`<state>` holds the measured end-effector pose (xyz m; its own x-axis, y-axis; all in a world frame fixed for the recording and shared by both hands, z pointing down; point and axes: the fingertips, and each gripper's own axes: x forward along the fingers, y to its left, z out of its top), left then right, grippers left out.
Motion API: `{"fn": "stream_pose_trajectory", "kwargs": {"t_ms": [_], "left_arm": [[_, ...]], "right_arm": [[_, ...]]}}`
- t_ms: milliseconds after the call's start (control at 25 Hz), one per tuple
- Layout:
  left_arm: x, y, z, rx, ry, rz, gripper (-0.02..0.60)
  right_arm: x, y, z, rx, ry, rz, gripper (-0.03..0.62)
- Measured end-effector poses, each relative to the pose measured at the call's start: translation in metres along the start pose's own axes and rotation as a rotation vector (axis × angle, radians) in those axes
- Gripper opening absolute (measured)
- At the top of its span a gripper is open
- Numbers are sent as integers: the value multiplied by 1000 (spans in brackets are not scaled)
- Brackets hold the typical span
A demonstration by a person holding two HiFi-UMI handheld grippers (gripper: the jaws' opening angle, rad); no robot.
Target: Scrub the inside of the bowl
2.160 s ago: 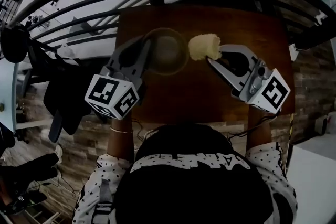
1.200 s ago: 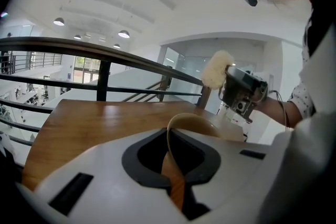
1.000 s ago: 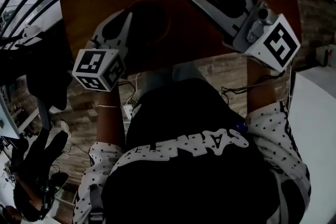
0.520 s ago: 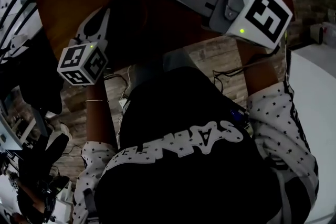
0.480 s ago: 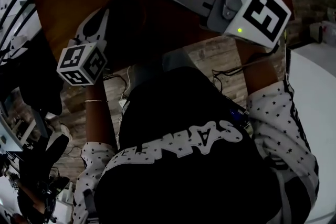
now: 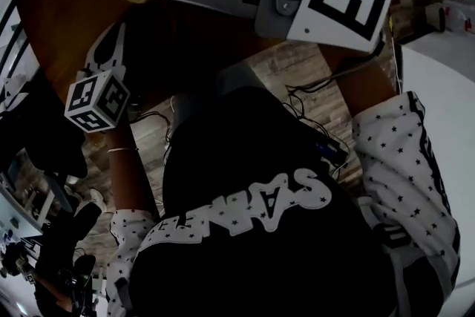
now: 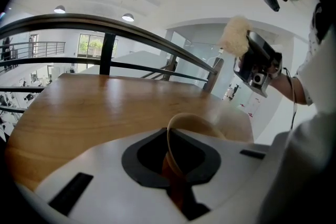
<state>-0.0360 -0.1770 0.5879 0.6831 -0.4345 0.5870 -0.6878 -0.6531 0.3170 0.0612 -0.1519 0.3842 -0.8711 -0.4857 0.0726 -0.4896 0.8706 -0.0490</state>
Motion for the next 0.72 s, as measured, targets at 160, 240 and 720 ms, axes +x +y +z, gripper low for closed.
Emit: {"fn": "stream_pose_trajectory", "kwargs": {"t_ms": [160,240,720], "left_arm": [[4,4,-7,-24,-9,9,23],[3,6,-8,-28,-12,13,23],[8,7,-6,-25,-19,32,23]], "right_arm": [[-1,-3,2,-1,0,-18,44],[3,-4,8,-15,-7,-24,44],[6,-5,16,2,-37,-41,44]]}}
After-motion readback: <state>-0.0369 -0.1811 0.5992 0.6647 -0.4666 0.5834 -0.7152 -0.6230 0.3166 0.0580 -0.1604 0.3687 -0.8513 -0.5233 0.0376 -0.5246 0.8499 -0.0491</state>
